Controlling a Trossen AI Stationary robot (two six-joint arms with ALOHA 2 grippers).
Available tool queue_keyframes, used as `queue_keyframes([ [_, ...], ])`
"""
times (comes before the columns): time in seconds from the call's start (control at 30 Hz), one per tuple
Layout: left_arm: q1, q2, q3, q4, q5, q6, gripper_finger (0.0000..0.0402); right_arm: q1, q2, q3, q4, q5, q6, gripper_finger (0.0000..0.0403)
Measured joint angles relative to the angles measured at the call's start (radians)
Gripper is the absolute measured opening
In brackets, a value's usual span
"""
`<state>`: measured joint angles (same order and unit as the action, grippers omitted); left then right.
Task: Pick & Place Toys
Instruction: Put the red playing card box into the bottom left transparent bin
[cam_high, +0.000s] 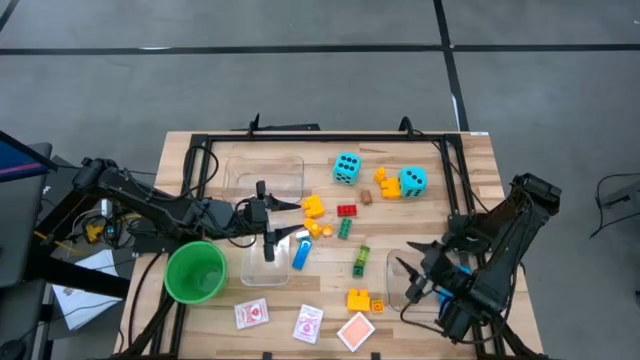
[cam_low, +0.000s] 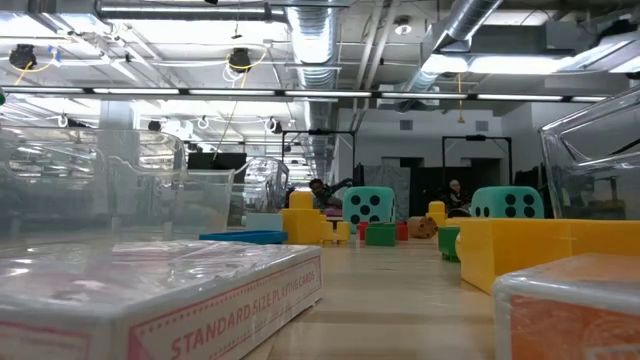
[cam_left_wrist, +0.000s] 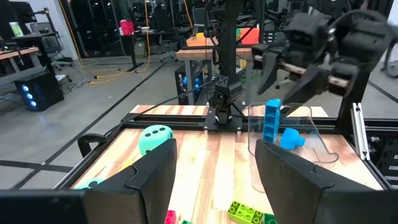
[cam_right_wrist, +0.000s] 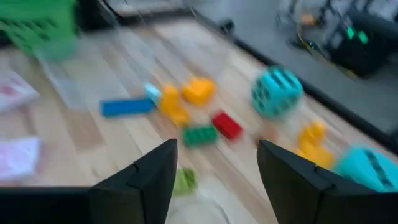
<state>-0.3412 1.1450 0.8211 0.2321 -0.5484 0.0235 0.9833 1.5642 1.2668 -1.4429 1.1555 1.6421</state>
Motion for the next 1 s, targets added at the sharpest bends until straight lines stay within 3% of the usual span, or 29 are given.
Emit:
queue_keyframes([
  [0.27, 0.0, 0.0, 0.0, -0.008, 0.025, -0.002, 0.0213, -0.005, 0.0, 0.058, 0.228, 0.05, -0.299, 0.0247],
  [0.5, -0.05, 0.024, 0.002, 0.003, 0.235, 0.068, 0.0229, -0.007, 0.001, 0.1, 0.367, 0.05, -0.54, 0.0296],
  [0.7, -0.215, 0.079, 0.001, 0.133, 0.471, 0.245, 0.0275, -0.015, 0.001, 0.133, 0.367, 0.05, -0.627, 0.0337],
  [0.83, -0.343, 0.113, 0.001, 0.198, 0.433, 0.34, 0.0314, -0.025, 0.001, 0.142, 0.362, 0.05, -0.683, 0.0352],
  [1.0, -0.465, 0.167, 0.007, 0.269, 0.187, 0.391, 0.0367, -0.05, 0.001, 0.164, 0.332, 0.05, -0.711, 0.0355],
])
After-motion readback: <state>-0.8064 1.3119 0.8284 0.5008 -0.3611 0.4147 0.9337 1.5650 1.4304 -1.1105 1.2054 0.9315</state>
